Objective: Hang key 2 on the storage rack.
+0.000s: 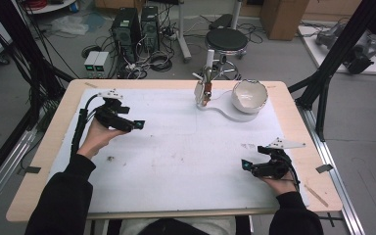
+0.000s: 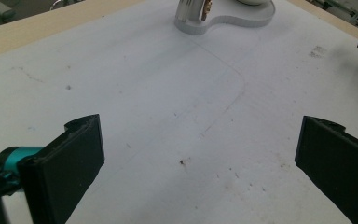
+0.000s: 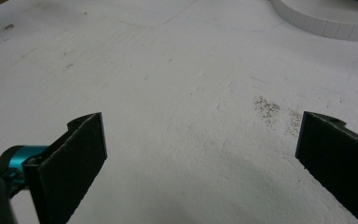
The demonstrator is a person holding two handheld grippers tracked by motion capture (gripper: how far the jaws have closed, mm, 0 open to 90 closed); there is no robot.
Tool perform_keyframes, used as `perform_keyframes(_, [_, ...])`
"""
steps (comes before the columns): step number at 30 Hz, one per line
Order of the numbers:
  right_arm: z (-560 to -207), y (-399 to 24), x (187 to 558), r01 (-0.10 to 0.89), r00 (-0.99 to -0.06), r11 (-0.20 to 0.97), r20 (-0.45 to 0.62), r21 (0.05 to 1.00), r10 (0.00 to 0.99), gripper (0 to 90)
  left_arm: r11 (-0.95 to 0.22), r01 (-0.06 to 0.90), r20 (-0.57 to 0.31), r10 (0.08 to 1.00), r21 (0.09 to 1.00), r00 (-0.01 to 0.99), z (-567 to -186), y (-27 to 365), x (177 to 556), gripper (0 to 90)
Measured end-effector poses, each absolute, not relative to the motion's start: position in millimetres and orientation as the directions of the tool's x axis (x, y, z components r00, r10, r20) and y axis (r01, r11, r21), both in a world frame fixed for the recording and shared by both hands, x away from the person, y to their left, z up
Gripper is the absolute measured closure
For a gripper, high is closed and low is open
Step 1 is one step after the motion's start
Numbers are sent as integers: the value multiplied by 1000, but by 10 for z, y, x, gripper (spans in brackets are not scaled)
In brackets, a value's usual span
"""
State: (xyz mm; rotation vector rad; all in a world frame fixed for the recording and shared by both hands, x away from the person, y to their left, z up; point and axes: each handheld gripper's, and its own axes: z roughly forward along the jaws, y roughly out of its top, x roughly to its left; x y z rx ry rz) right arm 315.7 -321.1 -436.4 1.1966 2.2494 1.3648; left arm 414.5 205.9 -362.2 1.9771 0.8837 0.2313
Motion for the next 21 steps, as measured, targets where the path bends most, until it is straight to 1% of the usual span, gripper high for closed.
perform_keyframes(6, [-4352,-3222,3148,512,-629,211,196,833,753,9,-288,503,-192,684,815,703,-3677,2199,3996,17])
perform_keyframes(11, [-4354,-3235,3156,516,-626,207,201,832,753,9,-325,496,-152,696,805,702,-3700,2298,3807,17])
perform_keyframes(18, [-4352,-3207,3146,511,-636,218,195,831,747,9,-339,497,-136,703,799,698,-3796,2461,3628,17])
perform_keyframes(19, [-4355,-3212,3151,508,-636,218,192,833,748,9,-341,502,-132,711,794,691,-3857,2517,3542,17])
perform_keyframes(21, [-4355,-3214,3150,514,-632,215,197,830,749,9,-358,500,-117,712,788,693,-3895,2555,3487,17])
